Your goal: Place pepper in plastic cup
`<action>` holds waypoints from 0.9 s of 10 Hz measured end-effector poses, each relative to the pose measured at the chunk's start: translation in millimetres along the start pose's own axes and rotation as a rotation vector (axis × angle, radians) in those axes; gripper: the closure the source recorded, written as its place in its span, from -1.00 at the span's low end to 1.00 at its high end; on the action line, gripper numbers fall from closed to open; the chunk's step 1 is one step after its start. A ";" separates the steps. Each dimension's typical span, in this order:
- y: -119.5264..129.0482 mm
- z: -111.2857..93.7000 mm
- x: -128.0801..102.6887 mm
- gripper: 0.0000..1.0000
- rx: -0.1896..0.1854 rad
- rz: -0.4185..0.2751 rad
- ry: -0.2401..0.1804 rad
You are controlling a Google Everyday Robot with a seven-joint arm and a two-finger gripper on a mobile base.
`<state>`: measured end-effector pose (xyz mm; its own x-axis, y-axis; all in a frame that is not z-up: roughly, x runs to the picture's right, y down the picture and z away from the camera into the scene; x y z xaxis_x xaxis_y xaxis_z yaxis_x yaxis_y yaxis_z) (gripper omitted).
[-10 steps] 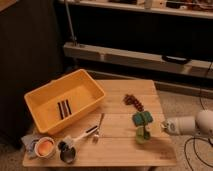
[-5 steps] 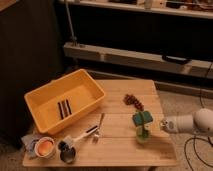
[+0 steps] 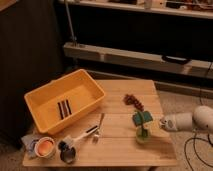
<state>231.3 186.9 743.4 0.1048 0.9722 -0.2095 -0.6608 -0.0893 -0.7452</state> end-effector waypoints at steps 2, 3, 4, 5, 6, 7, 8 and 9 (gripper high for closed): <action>3.7 -8.1 0.1 -0.55 -0.004 -0.003 -0.001; 5.4 -10.3 0.6 -0.60 -0.008 -0.004 0.000; 7.2 -12.1 0.9 -0.60 -0.012 -0.004 0.000; 8.9 -15.1 2.6 -0.60 -0.014 -0.003 0.000; 10.0 -16.9 3.9 -0.60 -0.016 -0.002 0.000; 11.4 -18.0 4.8 -0.60 -0.016 -0.003 0.003; 13.0 -18.7 4.2 -0.60 -0.016 -0.006 0.004; 14.0 -21.2 4.5 -0.60 -0.011 -0.006 0.005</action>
<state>238.3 185.5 718.6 0.1122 0.9716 -0.2083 -0.6520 -0.0863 -0.7533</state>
